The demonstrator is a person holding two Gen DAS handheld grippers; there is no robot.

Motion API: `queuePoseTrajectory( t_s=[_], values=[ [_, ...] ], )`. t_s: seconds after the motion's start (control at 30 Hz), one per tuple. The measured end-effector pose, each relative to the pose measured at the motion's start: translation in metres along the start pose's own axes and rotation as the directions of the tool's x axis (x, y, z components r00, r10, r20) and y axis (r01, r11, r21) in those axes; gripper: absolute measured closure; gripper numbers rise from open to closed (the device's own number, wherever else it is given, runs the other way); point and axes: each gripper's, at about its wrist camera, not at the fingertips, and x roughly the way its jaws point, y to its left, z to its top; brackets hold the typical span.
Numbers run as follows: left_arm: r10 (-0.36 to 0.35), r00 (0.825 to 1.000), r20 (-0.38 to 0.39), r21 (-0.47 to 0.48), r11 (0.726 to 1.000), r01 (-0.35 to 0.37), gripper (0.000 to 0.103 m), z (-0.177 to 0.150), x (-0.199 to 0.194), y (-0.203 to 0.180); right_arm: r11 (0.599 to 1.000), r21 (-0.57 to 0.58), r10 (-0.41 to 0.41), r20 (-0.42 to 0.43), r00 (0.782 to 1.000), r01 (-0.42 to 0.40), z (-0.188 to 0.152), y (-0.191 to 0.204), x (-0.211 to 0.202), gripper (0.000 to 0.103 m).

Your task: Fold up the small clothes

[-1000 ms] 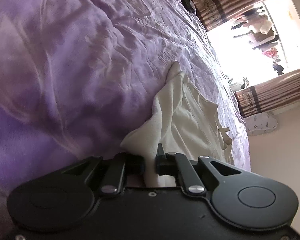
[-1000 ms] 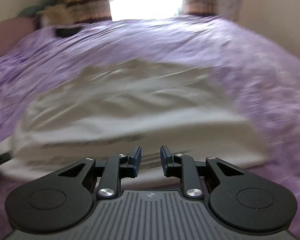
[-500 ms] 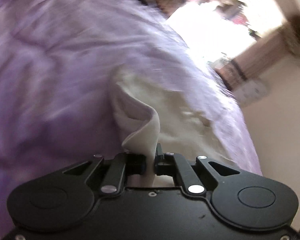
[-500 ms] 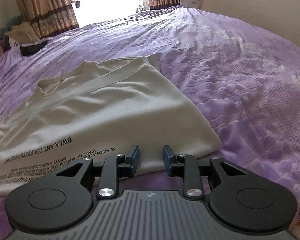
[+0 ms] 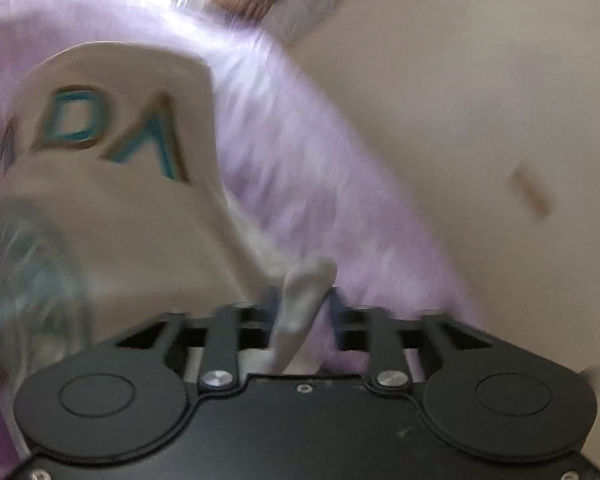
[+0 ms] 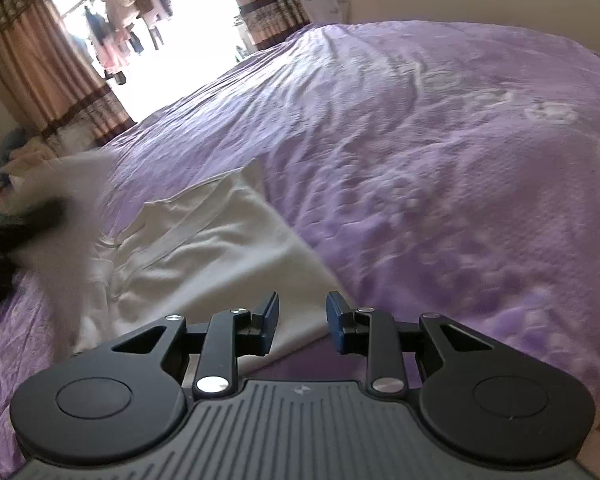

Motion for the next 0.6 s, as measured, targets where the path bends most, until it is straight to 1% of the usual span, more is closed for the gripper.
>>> queuePoseTrajectory(
  t_s=[0.03, 0.1, 0.17, 0.2, 0.23, 0.3, 0.33, 0.37, 0.43, 0.47, 0.53, 0.6],
  values=[
    [0.035, 0.999, -0.008, 0.006, 0.999, -0.035, 0.075, -0.007, 0.001, -0.001, 1.000, 0.010, -0.007, -0.002, 1.000, 0.007, 0.000, -0.004, -0.001, 0.069],
    [0.051, 0.998, 0.021, 0.019, 0.999, -0.051, 0.075, -0.018, -0.013, 0.005, 0.999, 0.043, -0.004, -0.008, 1.000, 0.004, 0.001, -0.011, -0.004, 0.069],
    [0.093, 0.995, 0.044, 0.021, 0.995, -0.094, 0.074, -0.025, -0.039, 0.016, 0.996, 0.087, 0.036, -0.001, 0.999, -0.036, 0.002, -0.019, -0.008, 0.069],
    [0.137, 0.989, 0.064, 0.020, 0.990, -0.138, 0.074, -0.026, -0.050, 0.019, 0.991, 0.109, 0.073, 0.004, 0.997, -0.073, 0.001, -0.023, -0.010, 0.068],
    [0.191, 0.978, 0.087, 0.024, 0.981, -0.194, 0.073, -0.032, -0.067, 0.028, 0.983, 0.135, 0.122, 0.003, 0.992, -0.122, 0.001, -0.026, -0.010, 0.068],
    [0.291, 0.950, 0.114, 0.039, 0.954, -0.297, 0.073, -0.037, -0.093, 0.044, 0.964, 0.181, 0.202, -0.010, 0.979, -0.197, -0.001, -0.030, -0.003, 0.062],
    [0.334, 0.936, 0.111, 0.047, 0.939, -0.341, 0.072, -0.042, -0.100, 0.049, 0.957, 0.203, 0.216, -0.020, 0.976, -0.208, -0.002, -0.029, 0.003, 0.061],
    [0.365, 0.926, 0.099, 0.052, 0.927, -0.371, 0.072, -0.047, -0.106, 0.056, 0.957, 0.212, 0.208, -0.028, 0.978, -0.198, -0.003, -0.027, 0.009, 0.060],
    [0.391, 0.918, 0.068, 0.043, 0.918, -0.394, 0.072, -0.059, -0.111, 0.065, 0.969, 0.189, 0.166, -0.030, 0.986, -0.157, -0.003, -0.020, 0.018, 0.060],
    [0.393, 0.918, 0.053, 0.037, 0.918, -0.396, 0.072, -0.064, -0.109, 0.069, 0.973, 0.179, 0.152, -0.031, 0.988, -0.145, -0.001, -0.017, 0.024, 0.060],
    [0.391, 0.920, 0.034, 0.037, 0.919, -0.392, 0.071, -0.071, -0.104, 0.073, 0.974, 0.171, 0.153, -0.031, 0.988, -0.146, 0.001, -0.013, 0.031, 0.060],
    [0.382, 0.924, 0.023, 0.062, 0.922, -0.382, 0.071, -0.071, -0.098, 0.072, 0.980, 0.141, 0.149, -0.047, 0.988, -0.141, 0.003, -0.009, 0.037, 0.060]
  ],
)
